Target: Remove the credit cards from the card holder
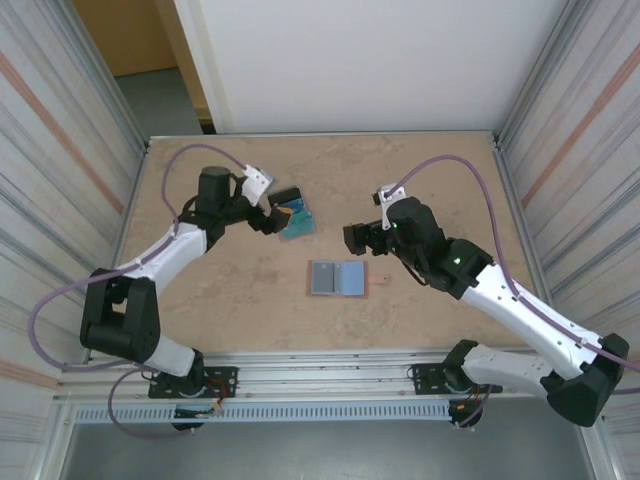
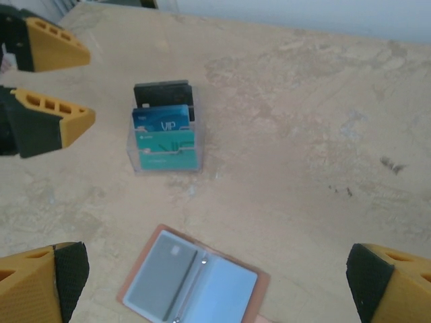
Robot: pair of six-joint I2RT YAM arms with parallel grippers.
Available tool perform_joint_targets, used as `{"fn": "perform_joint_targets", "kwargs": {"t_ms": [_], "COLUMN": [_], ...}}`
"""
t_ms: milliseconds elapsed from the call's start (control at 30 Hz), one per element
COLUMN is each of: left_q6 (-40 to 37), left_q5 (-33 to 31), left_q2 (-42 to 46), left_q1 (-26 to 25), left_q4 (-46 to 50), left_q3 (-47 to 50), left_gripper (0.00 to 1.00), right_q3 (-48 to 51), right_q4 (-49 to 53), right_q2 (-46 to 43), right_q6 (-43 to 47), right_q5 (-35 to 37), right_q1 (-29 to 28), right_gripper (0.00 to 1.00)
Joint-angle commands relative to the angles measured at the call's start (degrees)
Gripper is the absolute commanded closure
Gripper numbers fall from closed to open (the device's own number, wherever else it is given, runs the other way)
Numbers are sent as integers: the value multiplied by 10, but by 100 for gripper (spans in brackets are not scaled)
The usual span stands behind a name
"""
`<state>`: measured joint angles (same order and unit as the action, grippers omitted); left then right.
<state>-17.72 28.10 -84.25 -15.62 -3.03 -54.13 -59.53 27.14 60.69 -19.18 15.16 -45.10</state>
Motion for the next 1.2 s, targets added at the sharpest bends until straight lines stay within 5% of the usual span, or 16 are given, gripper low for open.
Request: {"fn": "perform_joint_targets", "kwargs": {"t_ms": [0,667,1167], "left_q6": [55,206,323], "left_q5": [-60,-270,-356], "left_q2": [44,131,191], "left_q1": [-18,-36,-3], "left_q4": [-25,27,60], "left_q3": [34,120,163], "left_gripper": [1,1,1], "right_q3": [-16,-114,-120], "right_q4": [30,120,102], "right_q2": [19,286,390], "right_q6": [-52,-201,-250], "right_q5": [0,29,-36], "right_q1": [-8,-108,-137], "right_gripper": [3,23,38]}}
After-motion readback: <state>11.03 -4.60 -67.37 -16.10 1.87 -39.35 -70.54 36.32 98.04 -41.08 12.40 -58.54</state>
